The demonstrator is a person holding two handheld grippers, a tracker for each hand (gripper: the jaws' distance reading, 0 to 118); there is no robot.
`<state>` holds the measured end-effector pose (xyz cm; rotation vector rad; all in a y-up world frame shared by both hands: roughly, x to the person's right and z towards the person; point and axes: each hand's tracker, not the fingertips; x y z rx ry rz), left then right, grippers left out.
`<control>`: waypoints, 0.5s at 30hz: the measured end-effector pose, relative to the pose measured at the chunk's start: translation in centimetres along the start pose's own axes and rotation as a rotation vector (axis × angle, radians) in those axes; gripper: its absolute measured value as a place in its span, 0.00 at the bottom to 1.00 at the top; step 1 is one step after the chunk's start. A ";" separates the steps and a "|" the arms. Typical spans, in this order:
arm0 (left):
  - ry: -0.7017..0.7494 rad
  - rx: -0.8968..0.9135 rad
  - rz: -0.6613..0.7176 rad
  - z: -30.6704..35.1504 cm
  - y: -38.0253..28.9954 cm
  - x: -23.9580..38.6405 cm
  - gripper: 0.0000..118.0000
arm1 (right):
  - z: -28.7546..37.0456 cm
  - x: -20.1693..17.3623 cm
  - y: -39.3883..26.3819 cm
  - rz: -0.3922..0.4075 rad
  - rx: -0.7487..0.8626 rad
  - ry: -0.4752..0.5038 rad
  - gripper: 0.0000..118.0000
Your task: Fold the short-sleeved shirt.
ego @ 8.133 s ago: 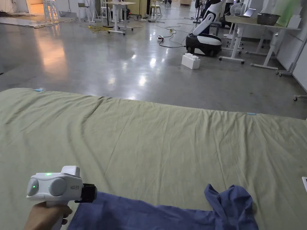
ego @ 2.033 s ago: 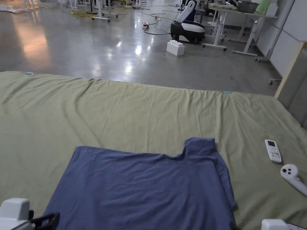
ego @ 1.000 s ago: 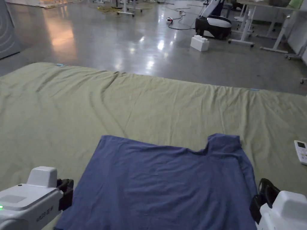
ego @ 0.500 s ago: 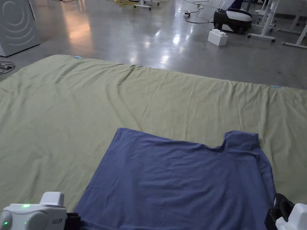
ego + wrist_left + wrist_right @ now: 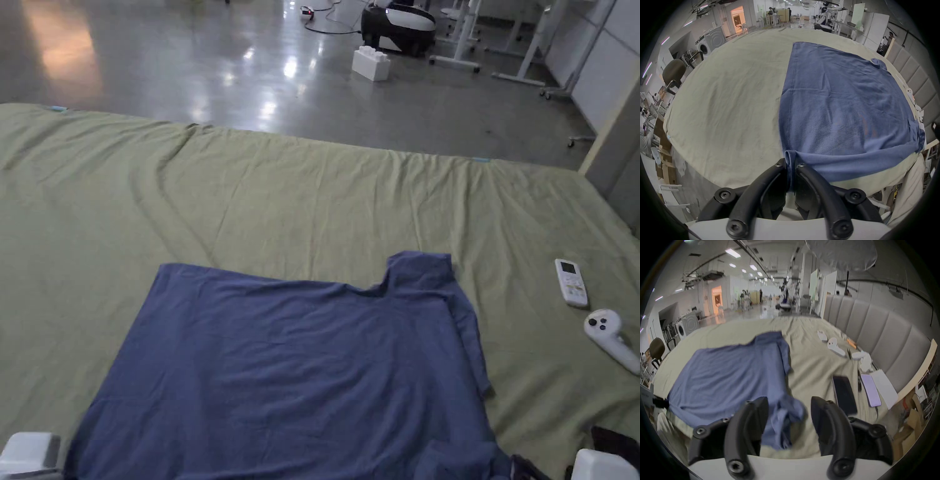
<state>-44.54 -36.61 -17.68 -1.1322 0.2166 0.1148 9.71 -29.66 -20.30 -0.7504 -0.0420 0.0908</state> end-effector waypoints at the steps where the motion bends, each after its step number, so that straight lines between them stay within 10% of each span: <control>1: 0.000 0.002 0.001 0.3 0.0 -0.1 0.07 | -0.1 0.2 -0.5 0.022 -0.054 -0.006 0.52; 11: 0.005 0.033 -0.006 1.5 -0.2 -0.9 0.07 | -6.3 -1.8 -5.8 0.017 -0.300 0.076 0.56; 15: 0.001 0.030 -0.004 1.4 -0.3 -1.0 0.07 | -6.9 -3.0 -5.2 0.037 -0.277 0.116 0.19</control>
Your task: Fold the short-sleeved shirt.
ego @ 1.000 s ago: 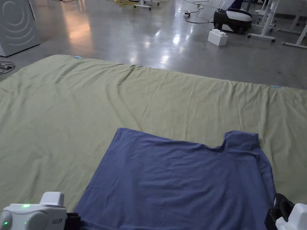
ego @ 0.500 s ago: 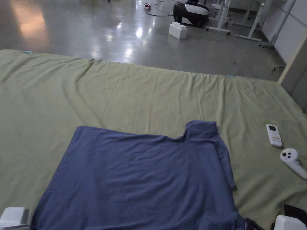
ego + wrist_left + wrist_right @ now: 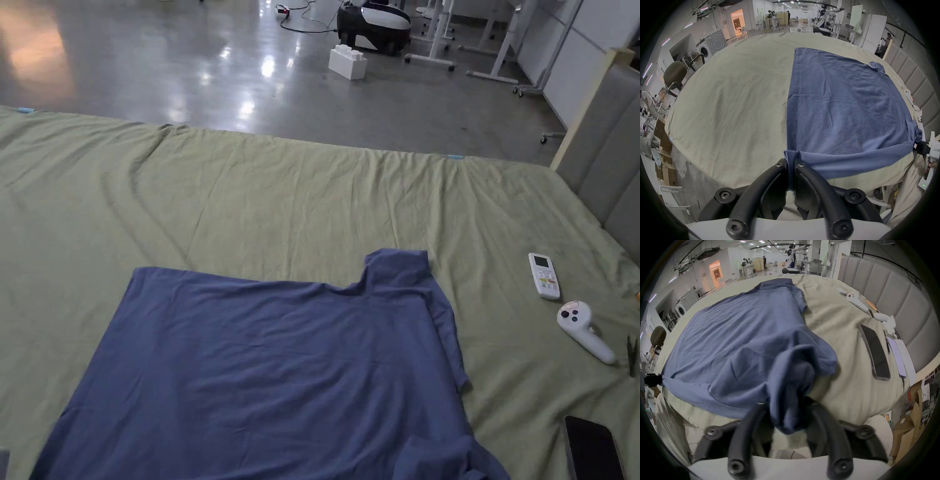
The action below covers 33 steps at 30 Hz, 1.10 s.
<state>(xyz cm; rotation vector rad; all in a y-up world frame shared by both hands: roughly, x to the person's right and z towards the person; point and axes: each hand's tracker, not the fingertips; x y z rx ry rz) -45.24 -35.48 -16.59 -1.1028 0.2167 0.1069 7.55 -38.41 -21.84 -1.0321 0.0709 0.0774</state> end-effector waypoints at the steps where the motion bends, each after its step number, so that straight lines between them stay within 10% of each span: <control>1: -0.001 0.001 0.004 0.0 0.0 0.0 0.07 | -0.1 -0.3 0.2 0.026 0.001 0.002 0.15; 10: -0.051 0.028 0.012 1.3 -0.2 0.6 0.07 | 2.3 0.2 0.8 0.137 -0.043 -0.078 0.09; 33: -0.078 0.242 0.003 -1.5 13.8 1.9 0.06 | -1.1 -0.2 15.4 -0.012 0.166 -0.035 0.09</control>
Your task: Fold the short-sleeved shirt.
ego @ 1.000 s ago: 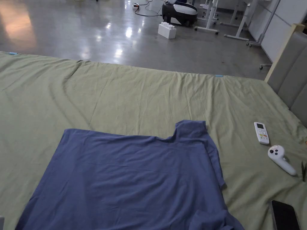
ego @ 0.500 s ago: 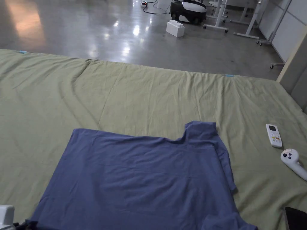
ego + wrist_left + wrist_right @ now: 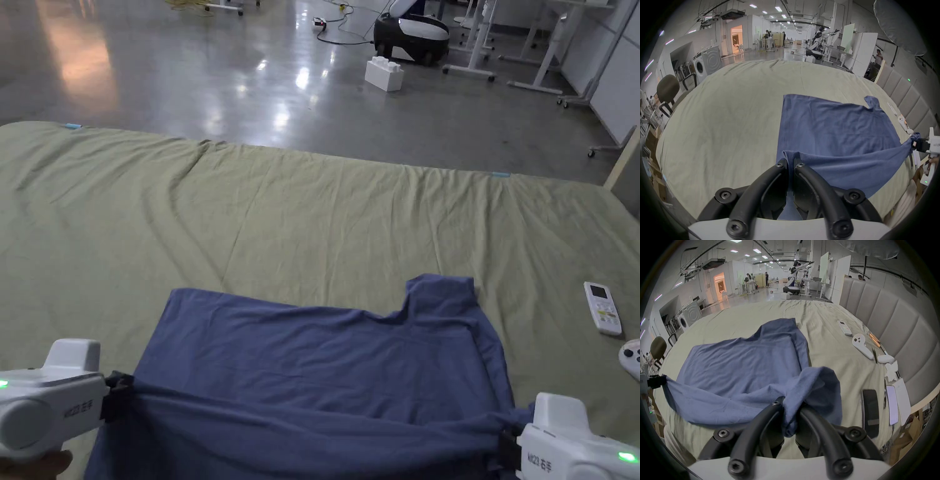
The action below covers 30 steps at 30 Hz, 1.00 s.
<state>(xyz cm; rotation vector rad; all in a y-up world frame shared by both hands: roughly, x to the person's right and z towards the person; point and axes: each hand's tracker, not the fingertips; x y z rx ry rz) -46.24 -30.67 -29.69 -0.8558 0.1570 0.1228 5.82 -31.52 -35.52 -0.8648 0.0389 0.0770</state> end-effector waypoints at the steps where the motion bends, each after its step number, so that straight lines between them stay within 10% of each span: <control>1: 0.000 0.006 0.003 -0.7 0.7 -0.1 0.06 | -0.9 0.0 0.7 -0.013 -0.001 -0.008 0.09; 13: 0.040 -0.127 0.008 -11.1 2.5 -0.6 0.06 | -9.7 -1.1 2.4 0.002 -0.100 -0.018 0.10; 17: 0.040 -0.118 -0.008 -11.3 2.0 -0.3 0.09 | -9.0 -0.9 2.1 0.015 -0.062 -0.020 0.27; 21: 0.028 -0.027 0.005 -8.6 1.8 0.3 0.52 | -4.8 -0.9 2.4 -0.003 0.122 0.006 0.61; 30: -0.012 0.424 -0.042 2.6 -0.1 5.2 0.51 | 5.6 -4.4 1.1 0.061 0.640 -0.028 0.69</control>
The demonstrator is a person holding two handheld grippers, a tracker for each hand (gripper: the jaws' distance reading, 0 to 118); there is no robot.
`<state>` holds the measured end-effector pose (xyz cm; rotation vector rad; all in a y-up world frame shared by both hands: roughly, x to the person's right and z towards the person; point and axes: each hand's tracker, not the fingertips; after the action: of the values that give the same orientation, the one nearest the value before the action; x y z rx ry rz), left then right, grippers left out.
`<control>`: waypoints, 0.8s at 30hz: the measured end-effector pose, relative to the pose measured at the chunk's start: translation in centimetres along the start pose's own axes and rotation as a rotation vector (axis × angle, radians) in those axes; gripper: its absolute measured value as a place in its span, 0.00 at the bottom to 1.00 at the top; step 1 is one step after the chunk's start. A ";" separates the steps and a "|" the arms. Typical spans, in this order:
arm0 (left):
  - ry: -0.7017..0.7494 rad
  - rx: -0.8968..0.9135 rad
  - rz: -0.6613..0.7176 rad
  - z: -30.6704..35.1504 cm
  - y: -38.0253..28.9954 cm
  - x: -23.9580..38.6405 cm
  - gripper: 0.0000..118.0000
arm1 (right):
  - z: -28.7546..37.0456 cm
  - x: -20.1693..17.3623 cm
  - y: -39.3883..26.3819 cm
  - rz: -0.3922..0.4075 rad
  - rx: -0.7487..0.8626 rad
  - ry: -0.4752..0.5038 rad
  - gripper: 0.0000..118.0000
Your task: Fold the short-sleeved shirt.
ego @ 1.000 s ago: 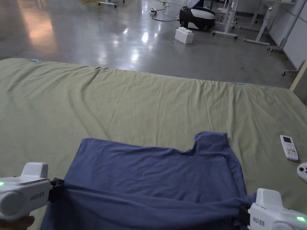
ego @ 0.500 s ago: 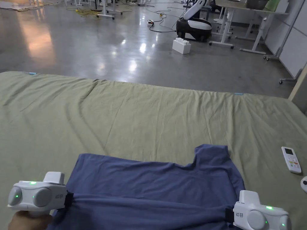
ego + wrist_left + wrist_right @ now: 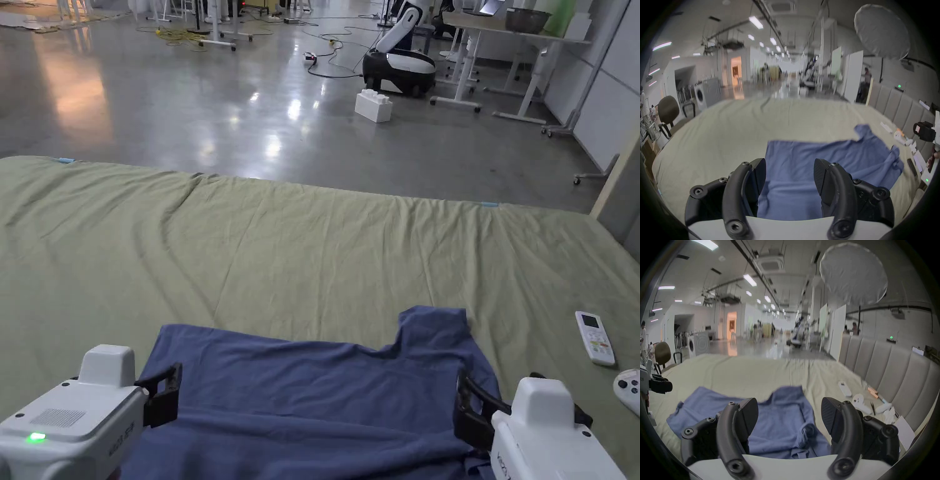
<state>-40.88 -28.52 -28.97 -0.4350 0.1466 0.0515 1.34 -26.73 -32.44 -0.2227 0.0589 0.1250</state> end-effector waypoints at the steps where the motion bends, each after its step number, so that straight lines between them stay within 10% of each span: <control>1: 0.004 0.053 0.006 1.4 0.3 0.5 0.46 | 1.1 -0.5 0.3 0.001 0.044 -0.005 0.61; 5: 0.069 0.196 0.008 5.9 1.1 2.4 0.12 | 4.0 -1.6 1.1 0.022 0.123 -0.025 0.05; 15: 0.077 0.152 0.022 10.9 0.2 1.6 0.03 | 7.2 -1.5 1.5 0.010 0.188 -0.025 0.00; 24: 0.088 -0.263 -0.007 5.1 -4.0 -3.9 0.04 | 6.4 -1.1 -0.1 0.013 0.120 -0.015 0.00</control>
<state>-43.79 -30.02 -22.15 -0.7011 0.2259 0.0446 0.58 -25.47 -26.09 -0.1019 0.0531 0.1352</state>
